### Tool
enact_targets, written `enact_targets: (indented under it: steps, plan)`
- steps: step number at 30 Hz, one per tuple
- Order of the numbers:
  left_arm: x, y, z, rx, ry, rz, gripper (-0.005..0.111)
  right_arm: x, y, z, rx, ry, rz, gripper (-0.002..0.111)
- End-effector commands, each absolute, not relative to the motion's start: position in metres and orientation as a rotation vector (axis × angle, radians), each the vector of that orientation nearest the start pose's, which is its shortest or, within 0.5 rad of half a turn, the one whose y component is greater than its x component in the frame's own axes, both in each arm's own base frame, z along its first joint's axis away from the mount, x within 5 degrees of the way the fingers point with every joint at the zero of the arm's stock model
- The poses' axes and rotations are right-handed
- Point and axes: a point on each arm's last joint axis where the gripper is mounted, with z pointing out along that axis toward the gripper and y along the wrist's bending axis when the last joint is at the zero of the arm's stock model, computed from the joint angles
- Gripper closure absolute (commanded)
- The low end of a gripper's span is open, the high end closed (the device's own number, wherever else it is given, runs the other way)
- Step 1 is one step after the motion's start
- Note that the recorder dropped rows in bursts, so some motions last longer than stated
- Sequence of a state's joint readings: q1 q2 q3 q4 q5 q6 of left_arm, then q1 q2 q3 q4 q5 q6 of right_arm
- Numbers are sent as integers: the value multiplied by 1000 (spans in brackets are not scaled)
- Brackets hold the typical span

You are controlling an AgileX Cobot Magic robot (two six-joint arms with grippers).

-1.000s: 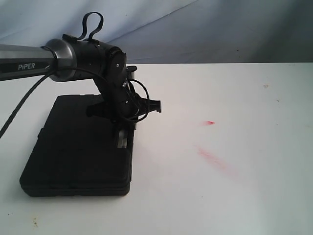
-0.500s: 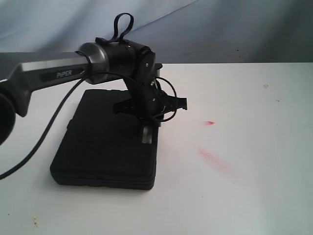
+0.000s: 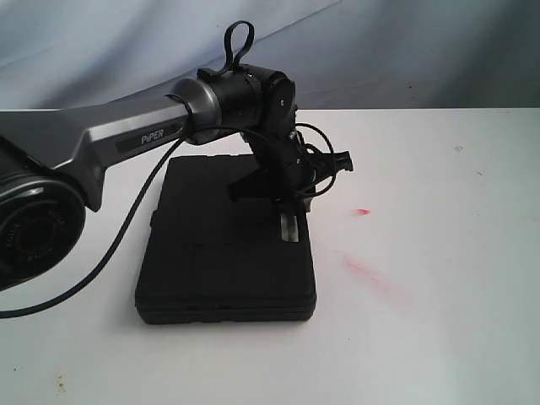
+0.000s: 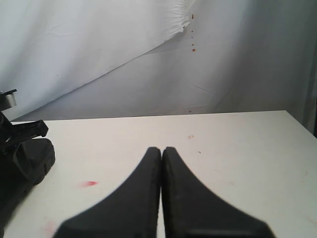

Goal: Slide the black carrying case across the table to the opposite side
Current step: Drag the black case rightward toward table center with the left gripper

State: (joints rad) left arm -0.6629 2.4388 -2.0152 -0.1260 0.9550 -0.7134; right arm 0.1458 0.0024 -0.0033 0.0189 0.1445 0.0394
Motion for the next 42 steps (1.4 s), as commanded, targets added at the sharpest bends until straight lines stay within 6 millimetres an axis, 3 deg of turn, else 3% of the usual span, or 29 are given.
enact_targets:
  steps: [1, 5, 6, 9, 19, 25, 37, 41, 42]
  plan:
    - [386, -325, 100, -139, 3050, -344, 104, 56, 8, 201, -71, 1621, 152, 108]
    - [386, -325, 100, -95, 3054, -337, 84, 56, 8, 201, -71, 1621, 152, 108]
    - [385, -325, 100, -95, 3055, -336, 72, 56, 8, 201, -71, 1621, 152, 108]
    - [385, -325, 100, -96, 3056, -338, 62, 56, 8, 201, -71, 1621, 152, 108]
    - [386, -326, 107, -92, 3046, -346, 62, 56, 8, 201, -71, 1621, 152, 108]
    - [387, -324, 121, -69, 3012, -339, 62, 56, 8, 201, -71, 1621, 152, 108]
    - [386, -320, 174, -45, 2918, -399, 62, 56, 8, 201, -71, 1621, 152, 108]
    - [377, -314, 209, 17, 2912, -399, 62, 56, 8, 201, -71, 1621, 152, 108]
    - [374, -312, 219, 128, 2897, -391, 62, 56, 8, 201, -71, 1621, 152, 108]
